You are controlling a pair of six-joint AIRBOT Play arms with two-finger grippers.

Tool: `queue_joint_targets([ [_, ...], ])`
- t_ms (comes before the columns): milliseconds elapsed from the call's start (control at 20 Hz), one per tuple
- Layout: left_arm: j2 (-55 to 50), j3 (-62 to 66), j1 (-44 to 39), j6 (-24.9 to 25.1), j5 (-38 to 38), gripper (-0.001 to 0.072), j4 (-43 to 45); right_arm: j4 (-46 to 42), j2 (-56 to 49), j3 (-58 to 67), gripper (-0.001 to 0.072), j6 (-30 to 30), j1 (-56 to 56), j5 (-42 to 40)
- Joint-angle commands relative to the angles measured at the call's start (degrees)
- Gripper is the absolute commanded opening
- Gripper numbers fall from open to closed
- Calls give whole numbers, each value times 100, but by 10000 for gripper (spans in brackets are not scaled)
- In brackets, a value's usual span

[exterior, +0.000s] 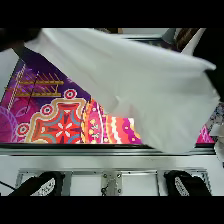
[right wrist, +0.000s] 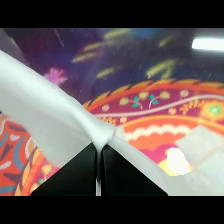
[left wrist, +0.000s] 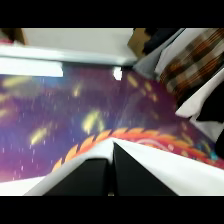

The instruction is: Fold the clothes and pants, and hang the long-sleeved shirts on hangers.

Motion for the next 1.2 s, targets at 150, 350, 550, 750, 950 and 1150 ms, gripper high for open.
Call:
queue_joint_targets([
  [150,-1364,-413,-107,-11,378,12,-57,1060,-245,-1891,10,199,935,-1040],
  [350,-2190,503,-245,-20,319,13,-50,1023,-1405,-2194,47,-247,1974,-3429],
  [550,-2474,1421,-101,-223,-179,694,20,1036,-2251,-2094,659,-890,1790,-4402],
  [750,-2358,1620,343,-409,-1967,680,730,944,-1679,-2096,658,-898,876,-3880],
  [950,-1523,-481,227,-619,-2347,552,1252,603,-894,-2103,657,-901,249,-2837],
  [1150,-804,-3265,-422,-713,-1270,553,675,326,-372,-2105,657,-872,199,-2273],
])
